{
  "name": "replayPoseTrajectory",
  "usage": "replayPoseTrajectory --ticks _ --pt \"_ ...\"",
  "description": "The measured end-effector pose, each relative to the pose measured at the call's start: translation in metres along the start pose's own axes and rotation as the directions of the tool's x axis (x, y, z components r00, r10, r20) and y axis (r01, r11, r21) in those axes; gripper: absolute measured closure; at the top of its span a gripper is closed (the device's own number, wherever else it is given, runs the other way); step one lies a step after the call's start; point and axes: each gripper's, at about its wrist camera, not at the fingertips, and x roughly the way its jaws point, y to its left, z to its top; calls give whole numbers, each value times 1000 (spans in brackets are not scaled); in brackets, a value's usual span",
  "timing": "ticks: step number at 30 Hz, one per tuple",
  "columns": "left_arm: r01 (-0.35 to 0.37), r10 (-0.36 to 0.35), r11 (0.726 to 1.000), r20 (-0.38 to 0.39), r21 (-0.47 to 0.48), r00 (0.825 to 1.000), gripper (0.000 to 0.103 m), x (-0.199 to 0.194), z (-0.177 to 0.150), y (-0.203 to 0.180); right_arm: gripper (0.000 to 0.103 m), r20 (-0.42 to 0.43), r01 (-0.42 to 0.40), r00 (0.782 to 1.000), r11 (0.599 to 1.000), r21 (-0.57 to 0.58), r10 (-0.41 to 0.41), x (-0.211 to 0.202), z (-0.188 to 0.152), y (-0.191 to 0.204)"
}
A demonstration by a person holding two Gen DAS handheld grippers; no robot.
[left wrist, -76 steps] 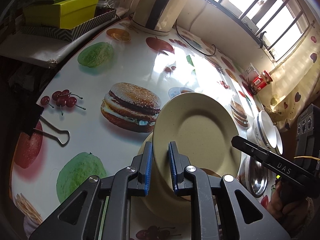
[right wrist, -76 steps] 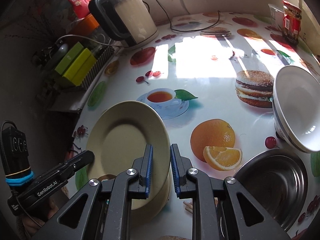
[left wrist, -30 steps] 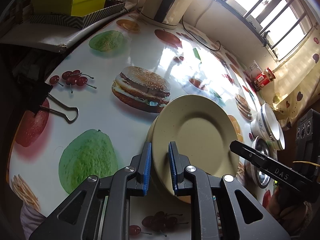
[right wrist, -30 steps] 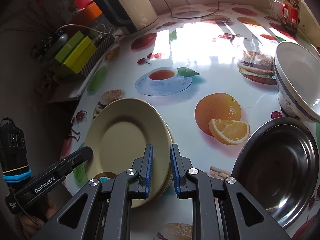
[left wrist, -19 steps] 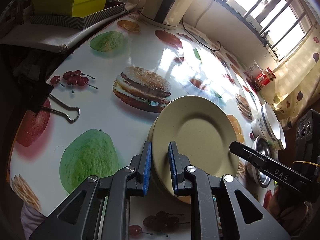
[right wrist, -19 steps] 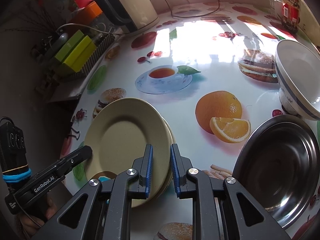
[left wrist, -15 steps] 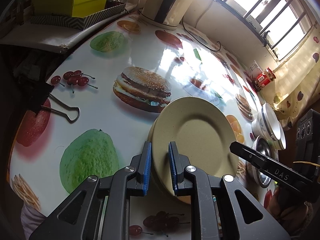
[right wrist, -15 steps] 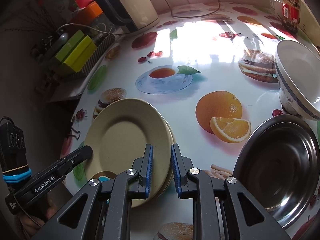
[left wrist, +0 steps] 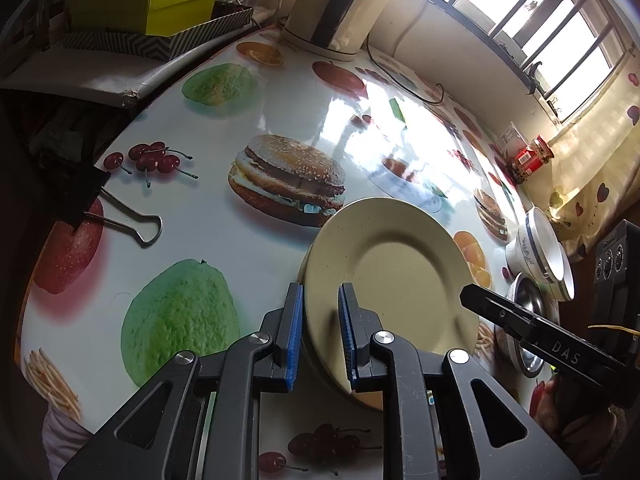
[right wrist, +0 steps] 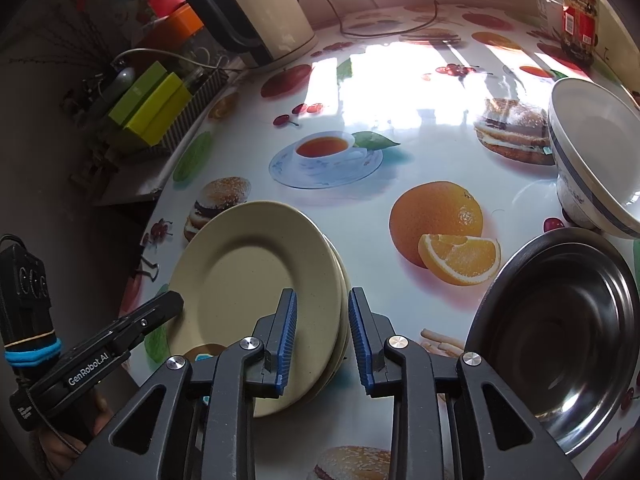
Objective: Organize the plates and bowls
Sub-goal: 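Lower the cream plates onto the table and open both tools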
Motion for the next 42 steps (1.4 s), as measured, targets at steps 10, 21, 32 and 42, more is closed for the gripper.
replayPoseTrajectory --ticks 10,21,32,42 --pt "-33 33 999 -5 16 999 74 3 -1 -2 61 13 16 1000 1000 -5 -16 0 0 0" --pt "-83 81 995 43 48 996 64 -6 1 -7 56 45 50 998 998 -31 -48 -5 1 3" --pt "-171 147 974 156 149 977 56 -24 1 -32 49 111 114 988 991 -76 -105 -18 -1 10" --pt "-166 135 969 168 184 976 56 -25 1 -50 45 179 146 976 984 -102 -127 -38 -3 14"
